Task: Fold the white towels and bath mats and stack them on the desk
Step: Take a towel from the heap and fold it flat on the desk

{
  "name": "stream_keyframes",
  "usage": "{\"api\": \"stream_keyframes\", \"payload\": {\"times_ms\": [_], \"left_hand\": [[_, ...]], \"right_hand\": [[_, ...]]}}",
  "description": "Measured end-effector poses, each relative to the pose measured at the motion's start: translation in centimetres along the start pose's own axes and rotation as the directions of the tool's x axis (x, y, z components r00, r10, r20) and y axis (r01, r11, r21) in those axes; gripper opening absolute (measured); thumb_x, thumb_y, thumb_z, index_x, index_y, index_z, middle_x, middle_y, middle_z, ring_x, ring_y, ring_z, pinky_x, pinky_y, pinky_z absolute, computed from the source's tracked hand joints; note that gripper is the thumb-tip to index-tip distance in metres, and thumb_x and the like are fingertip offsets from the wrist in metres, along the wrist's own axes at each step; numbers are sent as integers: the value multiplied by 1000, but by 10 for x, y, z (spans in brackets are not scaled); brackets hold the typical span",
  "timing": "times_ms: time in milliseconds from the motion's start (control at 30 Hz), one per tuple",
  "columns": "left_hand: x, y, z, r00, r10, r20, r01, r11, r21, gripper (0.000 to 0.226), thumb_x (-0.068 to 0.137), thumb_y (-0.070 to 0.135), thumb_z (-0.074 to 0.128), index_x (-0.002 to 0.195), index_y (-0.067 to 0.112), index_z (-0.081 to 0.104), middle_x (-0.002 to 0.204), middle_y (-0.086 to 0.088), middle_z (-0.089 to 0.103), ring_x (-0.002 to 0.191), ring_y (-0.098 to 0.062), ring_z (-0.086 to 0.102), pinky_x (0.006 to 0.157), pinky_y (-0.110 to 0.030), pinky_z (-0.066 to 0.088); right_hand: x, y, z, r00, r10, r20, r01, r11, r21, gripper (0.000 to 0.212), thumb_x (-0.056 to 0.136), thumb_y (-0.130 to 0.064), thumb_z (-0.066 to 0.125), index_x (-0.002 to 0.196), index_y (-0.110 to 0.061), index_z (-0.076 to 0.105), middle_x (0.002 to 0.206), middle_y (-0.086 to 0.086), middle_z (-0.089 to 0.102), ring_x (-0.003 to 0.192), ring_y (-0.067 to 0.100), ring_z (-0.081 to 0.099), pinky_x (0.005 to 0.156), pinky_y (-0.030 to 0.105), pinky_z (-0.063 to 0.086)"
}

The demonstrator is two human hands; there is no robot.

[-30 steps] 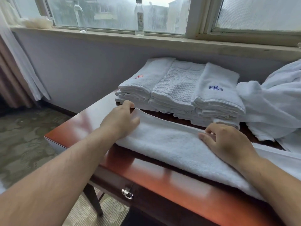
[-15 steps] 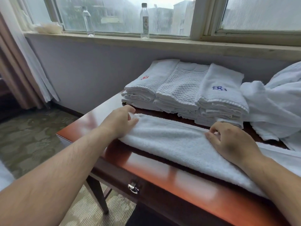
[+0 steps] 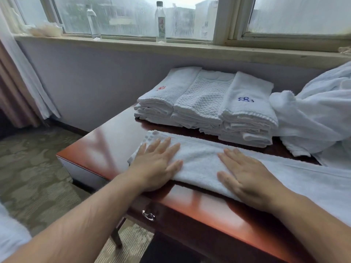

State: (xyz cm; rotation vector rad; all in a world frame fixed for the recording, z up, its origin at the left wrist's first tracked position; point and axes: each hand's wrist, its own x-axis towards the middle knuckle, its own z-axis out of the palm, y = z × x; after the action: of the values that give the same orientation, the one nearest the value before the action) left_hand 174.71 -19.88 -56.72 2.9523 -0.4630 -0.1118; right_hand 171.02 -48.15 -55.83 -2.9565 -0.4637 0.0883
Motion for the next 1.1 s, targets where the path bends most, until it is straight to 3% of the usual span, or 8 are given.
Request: {"api": "stream_keyframes", "payload": {"times_ms": [267, 433, 567, 633, 733, 867, 1000, 1100], "left_hand": [[4, 49, -2, 996, -84, -20, 84, 996, -32, 64, 102, 59, 20, 160, 34, 8, 169, -4, -1, 155, -25, -4, 124, -51, -3], [22, 130, 5, 989, 151, -3, -151, 988, -38, 65, 101, 59, 24, 159, 34, 10, 169, -4, 1, 155, -23, -2, 124, -48, -3], [37, 206, 18, 936, 347, 53, -344, 937, -53, 67, 100, 63, 22, 159, 34, 10, 169, -4, 0, 155, -23, -3, 124, -48, -5], [43, 239, 25, 909, 414, 45, -412, 910, -51, 66, 99, 63, 24, 157, 33, 16, 168, -5, 9, 154, -23, 4, 124, -49, 1], [57, 278, 28, 869, 491, -62, -494, 869, -41, 59, 98, 62, 33, 150, 34, 34, 153, 1, 36, 139, -24, 31, 117, -42, 20], [79, 300, 22, 884, 453, -119, -465, 878, -113, 37, 99, 53, 46, 127, 32, 57, 124, 5, 55, 120, -22, 46, 98, -40, 33], [87, 303, 22, 828, 487, -278, -533, 838, -119, 19, 102, 42, 48, 104, 30, 63, 98, 14, 49, 111, -19, 54, 84, -35, 25], [89, 305, 16, 832, 451, -323, -508, 853, -118, 18, 101, 44, 50, 102, 31, 63, 102, 12, 54, 109, -19, 52, 88, -36, 29]], "right_hand": [[-31, 24, -7, 994, 108, 16, -109, 993, 53, 69, 100, -63, 18, 161, -34, 10, 168, -12, -4, 154, 10, -12, 125, 36, -4], [-94, 68, -16, 971, 241, -8, -240, 970, 49, 71, 99, -64, 19, 162, -32, 11, 169, -12, 0, 155, 12, -9, 125, 37, -4], [-151, 115, -25, 927, 373, -42, -372, 928, 27, 70, 100, -62, 18, 162, -30, 14, 169, -12, 2, 155, 11, -10, 124, 33, -7], [-172, 140, -30, 893, 445, -75, -444, 896, 22, 70, 98, -63, 17, 161, -31, 17, 168, -14, 3, 154, 9, -10, 123, 35, -8], [-192, 177, -37, 803, 581, -134, -577, 814, 71, 71, 95, -65, 16, 159, -36, 21, 169, -13, 7, 156, 16, -4, 123, 45, -1], [-209, 215, -39, 727, 672, -141, -665, 740, 99, 60, 102, -60, 25, 158, -38, 23, 168, -12, 12, 156, 19, 2, 123, 47, 7], [-210, 225, -36, 720, 655, -230, -631, 755, 177, 56, 103, -57, 34, 155, -35, 35, 165, -11, 24, 155, 19, 9, 123, 43, 11], [-206, 221, -40, 684, 600, -414, -548, 798, 251, 45, 102, -46, 47, 141, -25, 56, 149, -3, 52, 143, 22, 37, 114, 36, 26]]}}
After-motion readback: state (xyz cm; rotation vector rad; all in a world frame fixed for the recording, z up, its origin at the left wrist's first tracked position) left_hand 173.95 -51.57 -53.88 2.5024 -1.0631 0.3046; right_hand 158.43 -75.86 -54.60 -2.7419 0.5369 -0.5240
